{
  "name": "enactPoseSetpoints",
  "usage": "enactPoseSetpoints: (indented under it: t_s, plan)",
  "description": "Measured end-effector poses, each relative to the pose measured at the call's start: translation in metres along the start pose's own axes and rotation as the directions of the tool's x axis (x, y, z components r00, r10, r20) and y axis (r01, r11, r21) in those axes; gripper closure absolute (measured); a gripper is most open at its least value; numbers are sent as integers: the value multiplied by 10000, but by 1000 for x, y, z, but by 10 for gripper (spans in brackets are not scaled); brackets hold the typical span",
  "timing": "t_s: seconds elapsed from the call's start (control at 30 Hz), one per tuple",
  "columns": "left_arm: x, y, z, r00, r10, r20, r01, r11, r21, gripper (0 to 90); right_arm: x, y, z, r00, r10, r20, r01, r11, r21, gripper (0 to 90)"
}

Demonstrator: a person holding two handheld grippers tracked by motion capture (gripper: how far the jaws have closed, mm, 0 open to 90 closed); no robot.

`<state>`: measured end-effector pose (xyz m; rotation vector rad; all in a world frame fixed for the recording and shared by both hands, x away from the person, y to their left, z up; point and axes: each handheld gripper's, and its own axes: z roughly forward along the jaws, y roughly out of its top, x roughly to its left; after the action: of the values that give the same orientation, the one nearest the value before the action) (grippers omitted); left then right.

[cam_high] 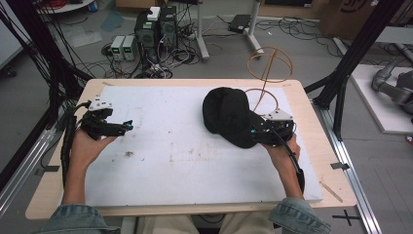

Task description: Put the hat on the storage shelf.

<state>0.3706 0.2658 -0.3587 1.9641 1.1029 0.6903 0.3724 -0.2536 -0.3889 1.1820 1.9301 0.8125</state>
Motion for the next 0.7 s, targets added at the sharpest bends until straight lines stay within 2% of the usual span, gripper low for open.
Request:
enactPoseSetpoints:
  t_s: [0.1, 0.17, 0.27, 0.3, 0.4, 0.53, 0.7]
  plan:
    - [0, 1, 0, 10000, -20, -8, 20, 10000, -1, 154, 6, 3, 1, 9998, 152, 113, -151, 9998, -96, 142]
    - [0, 2, 0, 10000, -8, 34, 8, 10000, -26, 154, 16, 8, 4, 9989, 424, 175, -420, 9989, -198, 144]
    - [-1, 3, 1, 10000, 28, 44, -29, 10000, 70, 154, 24, 11, 7, 9985, 538, 55, -536, 9981, -289, 147]
    - [-2, 3, 2, 9999, 40, 97, -41, 10000, 88, 155, 34, 15, 10, 9983, 555, 157, -548, 9977, -410, 169]
    - [-3, 3, 3, 10000, 38, 76, -39, 9999, 99, 155, 42, 17, 13, 9979, 634, 101, -628, 9969, -481, 169]
    - [-3, 3, 3, 9999, 43, 133, -45, 9999, 111, 155, 61, 22, 19, 9967, 803, -66, -806, 9942, -708, 184]
    - [-3, 3, 2, 9998, 49, 209, -51, 10000, 71, 160, 76, 25, 22, 9925, 1217, -92, -1220, 9884, -906, 193]
